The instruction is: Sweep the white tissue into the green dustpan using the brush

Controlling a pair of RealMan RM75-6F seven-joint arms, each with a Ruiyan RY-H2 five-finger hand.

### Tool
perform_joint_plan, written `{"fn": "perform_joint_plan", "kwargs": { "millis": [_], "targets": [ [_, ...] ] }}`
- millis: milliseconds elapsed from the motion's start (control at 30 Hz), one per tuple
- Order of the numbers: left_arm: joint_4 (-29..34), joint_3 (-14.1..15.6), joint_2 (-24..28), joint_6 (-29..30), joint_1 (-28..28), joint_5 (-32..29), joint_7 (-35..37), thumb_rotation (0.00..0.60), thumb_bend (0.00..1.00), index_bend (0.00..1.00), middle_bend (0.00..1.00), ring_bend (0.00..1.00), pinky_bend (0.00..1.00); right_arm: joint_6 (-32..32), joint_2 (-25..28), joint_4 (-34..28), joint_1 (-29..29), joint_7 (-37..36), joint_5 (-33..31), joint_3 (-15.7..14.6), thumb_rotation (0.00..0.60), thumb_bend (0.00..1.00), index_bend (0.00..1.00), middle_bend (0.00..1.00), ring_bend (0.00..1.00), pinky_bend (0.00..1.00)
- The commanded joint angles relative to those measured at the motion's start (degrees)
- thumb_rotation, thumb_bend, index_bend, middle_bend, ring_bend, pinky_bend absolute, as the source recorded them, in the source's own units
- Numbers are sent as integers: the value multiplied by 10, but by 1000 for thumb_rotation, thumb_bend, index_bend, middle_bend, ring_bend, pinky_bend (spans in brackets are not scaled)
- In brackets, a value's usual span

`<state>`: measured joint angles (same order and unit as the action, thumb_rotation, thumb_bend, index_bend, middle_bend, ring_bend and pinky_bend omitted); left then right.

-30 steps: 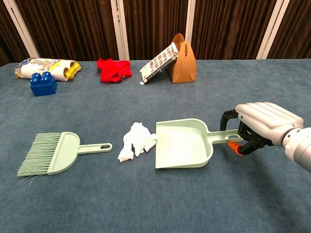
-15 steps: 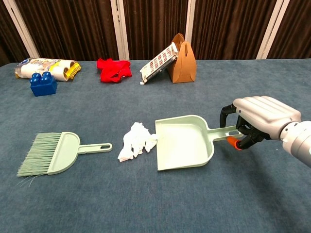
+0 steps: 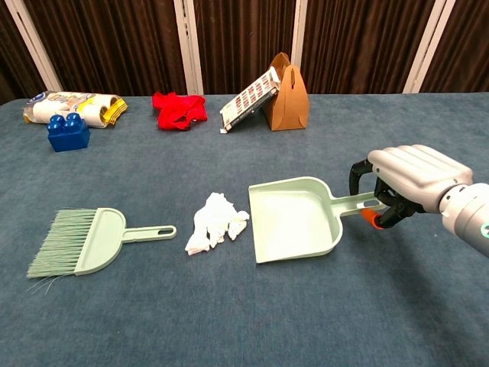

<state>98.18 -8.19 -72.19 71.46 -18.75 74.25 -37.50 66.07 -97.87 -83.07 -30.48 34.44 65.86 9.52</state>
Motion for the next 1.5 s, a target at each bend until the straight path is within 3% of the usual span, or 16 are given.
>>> {"fn": "perform_joint_plan", "kwargs": {
  "millis": [33, 133, 300, 533, 967, 1367, 1500],
  "targets": [
    [-10, -12, -35, -20, -25, -32, -26, 600, 312, 417, 776, 774, 813, 0, 1, 4, -1, 1, -3, 1, 600, 502, 753, 956, 922, 940],
    [-13, -19, -61, -29, -40, -60, -40, 600, 315, 441, 860, 865, 877, -1, 1, 11, -3, 1, -5, 3, 600, 502, 753, 956, 922, 940],
    [-8, -25, -104, -42, -67, -114, -77, 600, 316, 480, 937, 932, 939, -2, 1, 28, -6, -1, -10, 5, 600, 504, 753, 956, 921, 939],
    [-16, -17, -155, -34, -94, -168, -135, 600, 319, 506, 957, 949, 962, -4, 3, 32, -9, 3, -15, 6, 600, 507, 753, 956, 922, 940],
    [-47, -23, -249, -22, -135, -251, -170, 600, 351, 476, 994, 981, 1000, -4, 2, 30, -15, 7, -16, 5, 600, 511, 753, 956, 921, 939],
    [-26, -45, -288, 3, -157, -314, -171, 600, 351, 469, 999, 987, 1000, -3, 6, 26, -17, 8, -18, 2, 600, 511, 753, 956, 922, 940],
    [-28, -46, -299, 12, -166, -329, -174, 600, 396, 463, 1000, 993, 1000, -3, 6, 30, -16, 3, -17, 1, 600, 511, 753, 956, 921, 940]
  ]
}}
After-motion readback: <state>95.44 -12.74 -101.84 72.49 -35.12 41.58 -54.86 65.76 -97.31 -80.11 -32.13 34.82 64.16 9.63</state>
